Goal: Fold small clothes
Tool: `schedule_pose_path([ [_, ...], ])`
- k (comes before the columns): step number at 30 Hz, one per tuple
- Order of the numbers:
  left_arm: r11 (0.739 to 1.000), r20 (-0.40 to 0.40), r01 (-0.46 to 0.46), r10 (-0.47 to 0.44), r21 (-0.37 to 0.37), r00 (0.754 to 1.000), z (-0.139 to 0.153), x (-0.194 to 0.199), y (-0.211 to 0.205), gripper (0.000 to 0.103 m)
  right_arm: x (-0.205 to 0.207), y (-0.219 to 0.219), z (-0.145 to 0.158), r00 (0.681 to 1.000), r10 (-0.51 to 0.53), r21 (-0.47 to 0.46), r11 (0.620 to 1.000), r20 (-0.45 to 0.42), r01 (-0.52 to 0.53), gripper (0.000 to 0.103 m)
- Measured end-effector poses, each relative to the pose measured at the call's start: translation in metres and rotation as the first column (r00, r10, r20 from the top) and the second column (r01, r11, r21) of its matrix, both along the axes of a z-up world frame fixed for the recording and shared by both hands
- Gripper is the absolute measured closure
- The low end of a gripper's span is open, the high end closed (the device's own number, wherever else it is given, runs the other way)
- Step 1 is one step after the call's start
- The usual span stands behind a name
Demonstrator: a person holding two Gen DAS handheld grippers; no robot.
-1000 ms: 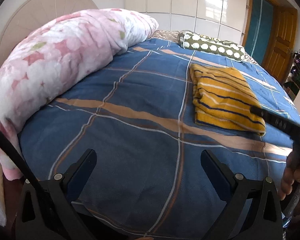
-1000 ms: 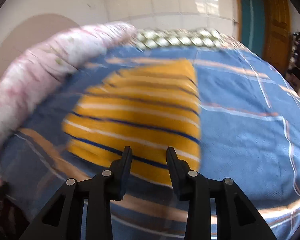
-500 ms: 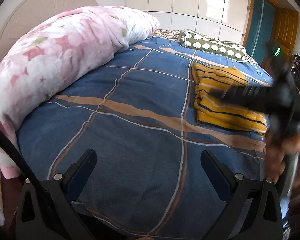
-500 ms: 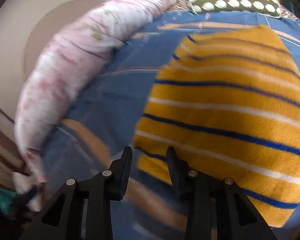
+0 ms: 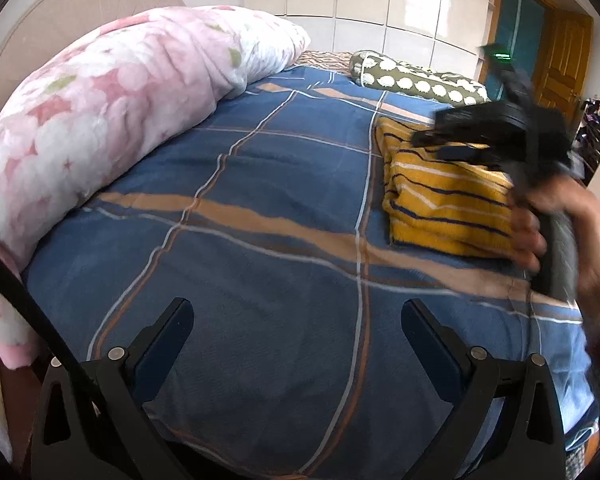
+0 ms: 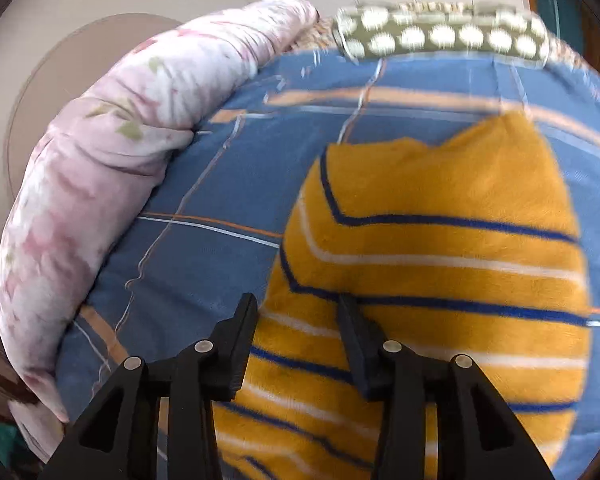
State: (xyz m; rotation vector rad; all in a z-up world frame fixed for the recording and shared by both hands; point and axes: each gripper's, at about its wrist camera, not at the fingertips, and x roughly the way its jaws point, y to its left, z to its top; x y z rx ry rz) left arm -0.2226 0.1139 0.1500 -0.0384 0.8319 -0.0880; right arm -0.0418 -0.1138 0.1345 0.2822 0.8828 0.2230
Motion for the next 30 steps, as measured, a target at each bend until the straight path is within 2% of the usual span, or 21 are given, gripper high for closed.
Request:
schedule_pose_path([
  [4, 0.999, 0.018, 0.026, -0.027, 0.033, 0.999, 0.007, 0.016, -0.014, 0.0, -0.057, -0.033, 0.011, 0.991, -0.075, -0.015, 0.997, 0.114, 0.077, 0.051],
  [7, 0.996, 0.037, 0.081, -0.083, 0.047, 0.996, 0.019, 0.034, -0.035, 0.0, -0.094, -0.074, 0.011, 0.973, -0.16, -0.066, 0.983, 0.165, 0.172, 0.047],
  [9, 0.991, 0.059, 0.119, -0.123, 0.058, 0.991, 0.027, 0.054, -0.054, 0.0, -0.111, -0.109, 0.001, 0.962, -0.228, -0.063, 0.969, 0.149, 0.239, 0.045],
  [12, 0.987, 0.089, 0.148, -0.154, 0.07, 0.984, 0.035, 0.084, -0.081, 0.0, -0.126, -0.158, -0.024, 0.943, -0.322, 0.018, 0.947, 0.085, 0.322, 0.045],
  [15, 0.979, 0.075, 0.186, -0.192, 0.078, 0.979, 0.035, 0.126, -0.11, 0.0, -0.138, -0.187, -0.055, 0.921, -0.385, 0.125, 0.918, 0.056, 0.376, 0.045],
  [17, 0.979, 0.061, 0.194, -0.198, 0.068, 0.978, 0.03, 0.158, -0.124, 0.0, -0.146, -0.199, -0.058, 0.912, -0.402, 0.235, 0.897, 0.084, 0.374, 0.045],
  [18, 0.979, 0.046, 0.183, -0.187, 0.087, 0.981, 0.026, 0.172, -0.13, 0.0, -0.146, -0.202, -0.06, 0.91, -0.407, 0.257, 0.891, 0.081, 0.375, 0.045],
  [21, 0.97, -0.01, 0.152, -0.153, 0.192, 0.988, 0.002, 0.208, -0.144, 0.0, -0.143, -0.201, -0.061, 0.911, -0.403, 0.264, 0.891, 0.084, 0.37, 0.044],
  [22, 0.951, -0.019, 0.135, -0.135, 0.278, 0.991, -0.012, 0.216, -0.148, 0.0, -0.143, -0.201, -0.062, 0.911, -0.402, 0.266, 0.891, 0.087, 0.368, 0.044],
  [23, 0.942, -0.013, 0.145, -0.148, 0.304, 0.989, -0.019, 0.218, -0.147, 0.0, -0.144, -0.202, -0.062, 0.911, -0.402, 0.273, 0.889, 0.088, 0.366, 0.044],
  [25, 0.952, 0.017, 0.159, -0.17, 0.262, 0.985, -0.02, 0.215, -0.133, 0.0, -0.144, -0.203, -0.063, 0.911, -0.403, 0.292, 0.885, 0.09, 0.363, 0.044],
  [26, 0.951, 0.012, 0.158, -0.167, 0.266, 0.986, -0.02, 0.214, -0.127, 0.0, -0.144, -0.204, -0.062, 0.911, -0.403, 0.299, 0.883, 0.09, 0.362, 0.044],
  [28, 0.943, 0.019, 0.159, -0.172, 0.291, 0.985, -0.013, 0.211, -0.116, 0.0, -0.144, -0.204, -0.063, 0.91, -0.404, 0.305, 0.881, 0.091, 0.361, 0.044],
  [30, 0.935, 0.047, 0.122, -0.146, 0.332, 0.988, 0.0, 0.212, -0.11, 0.0, -0.146, -0.204, -0.063, 0.91, -0.404, 0.305, 0.882, 0.092, 0.36, 0.044],
])
